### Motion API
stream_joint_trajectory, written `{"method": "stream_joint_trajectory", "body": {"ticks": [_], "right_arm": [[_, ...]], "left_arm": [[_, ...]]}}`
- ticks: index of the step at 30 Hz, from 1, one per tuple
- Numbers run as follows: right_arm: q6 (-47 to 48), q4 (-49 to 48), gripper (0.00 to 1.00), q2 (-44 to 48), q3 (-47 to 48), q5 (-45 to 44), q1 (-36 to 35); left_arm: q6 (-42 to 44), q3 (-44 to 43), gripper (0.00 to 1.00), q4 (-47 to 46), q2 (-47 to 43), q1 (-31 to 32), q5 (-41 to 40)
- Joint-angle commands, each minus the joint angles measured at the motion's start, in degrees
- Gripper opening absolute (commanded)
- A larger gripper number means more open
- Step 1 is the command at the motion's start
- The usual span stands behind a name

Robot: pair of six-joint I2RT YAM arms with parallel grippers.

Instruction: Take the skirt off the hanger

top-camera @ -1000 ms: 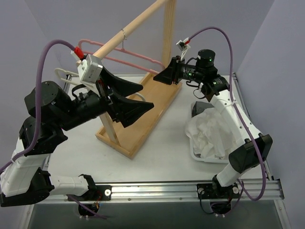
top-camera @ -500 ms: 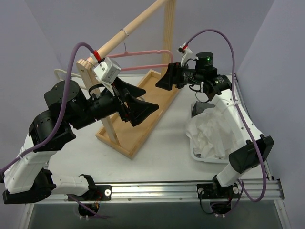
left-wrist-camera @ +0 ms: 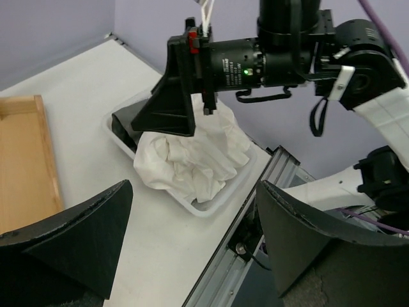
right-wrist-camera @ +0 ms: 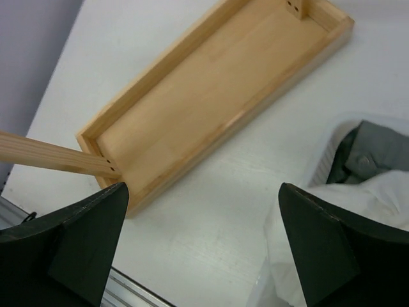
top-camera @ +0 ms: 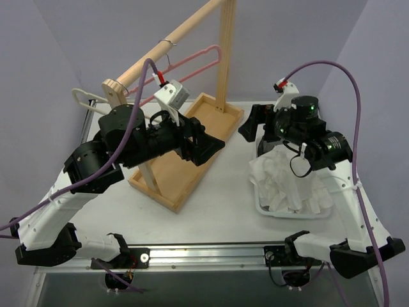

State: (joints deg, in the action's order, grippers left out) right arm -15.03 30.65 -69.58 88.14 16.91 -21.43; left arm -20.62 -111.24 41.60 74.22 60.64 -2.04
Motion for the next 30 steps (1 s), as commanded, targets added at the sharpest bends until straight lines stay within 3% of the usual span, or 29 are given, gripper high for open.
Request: {"method": "stream_joint_trajectory", "body": {"ticks": [1,13,30], "right_arm": [[-0.70,4.24,1.00,2.78,-5.42,-7.84,-0.28],[-6.33,6.70,1.00,15.43,-15.36,-18.30,-0.28],[-12.48,1.69,1.00,25.02,-29.60,-11.20,-0.28]], "left_arm": [[-1.35,0.67,0.87,0.58,1.63,-0.09,-1.82],[-2.23,1.64,0.88,0.41,7.08,0.44,-1.47],[-3.90,11.65,0.89,-2.14,7.70,0.62,-2.18]]}}
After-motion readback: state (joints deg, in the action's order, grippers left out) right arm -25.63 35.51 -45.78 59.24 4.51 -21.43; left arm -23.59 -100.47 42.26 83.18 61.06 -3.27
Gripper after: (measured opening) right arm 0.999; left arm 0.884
